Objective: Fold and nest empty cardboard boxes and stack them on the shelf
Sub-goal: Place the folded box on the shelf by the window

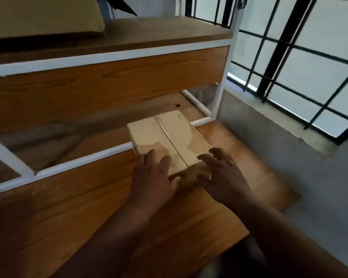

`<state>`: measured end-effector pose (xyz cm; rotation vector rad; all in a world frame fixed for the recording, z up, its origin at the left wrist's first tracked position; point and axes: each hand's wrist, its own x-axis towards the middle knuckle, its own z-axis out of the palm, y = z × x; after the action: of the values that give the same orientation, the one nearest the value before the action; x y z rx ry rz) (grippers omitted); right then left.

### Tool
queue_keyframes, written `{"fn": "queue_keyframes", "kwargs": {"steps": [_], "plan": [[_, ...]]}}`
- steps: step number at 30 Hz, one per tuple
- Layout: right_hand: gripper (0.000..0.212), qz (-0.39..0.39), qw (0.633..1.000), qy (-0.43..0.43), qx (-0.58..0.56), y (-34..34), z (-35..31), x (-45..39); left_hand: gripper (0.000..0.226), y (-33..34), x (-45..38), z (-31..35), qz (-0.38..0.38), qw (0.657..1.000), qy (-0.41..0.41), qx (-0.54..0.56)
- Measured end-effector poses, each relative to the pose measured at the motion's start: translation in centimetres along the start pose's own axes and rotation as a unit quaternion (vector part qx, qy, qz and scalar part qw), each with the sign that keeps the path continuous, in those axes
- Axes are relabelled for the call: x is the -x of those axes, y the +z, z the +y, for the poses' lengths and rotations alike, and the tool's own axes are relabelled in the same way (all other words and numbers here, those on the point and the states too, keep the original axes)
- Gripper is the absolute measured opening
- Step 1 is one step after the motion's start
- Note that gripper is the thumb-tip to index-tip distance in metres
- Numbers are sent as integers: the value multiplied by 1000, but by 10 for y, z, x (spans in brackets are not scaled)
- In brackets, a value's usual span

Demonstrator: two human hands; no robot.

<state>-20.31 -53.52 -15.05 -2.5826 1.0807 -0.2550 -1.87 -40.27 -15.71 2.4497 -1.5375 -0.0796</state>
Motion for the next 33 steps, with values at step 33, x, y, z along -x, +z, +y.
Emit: {"fn": "queue_keyframes", "kwargs": {"steps": [33], "plan": [[64,-86,976,-185,-77,106,-126,80,80,-11,233,-147,-35,976,-199,80]]}}
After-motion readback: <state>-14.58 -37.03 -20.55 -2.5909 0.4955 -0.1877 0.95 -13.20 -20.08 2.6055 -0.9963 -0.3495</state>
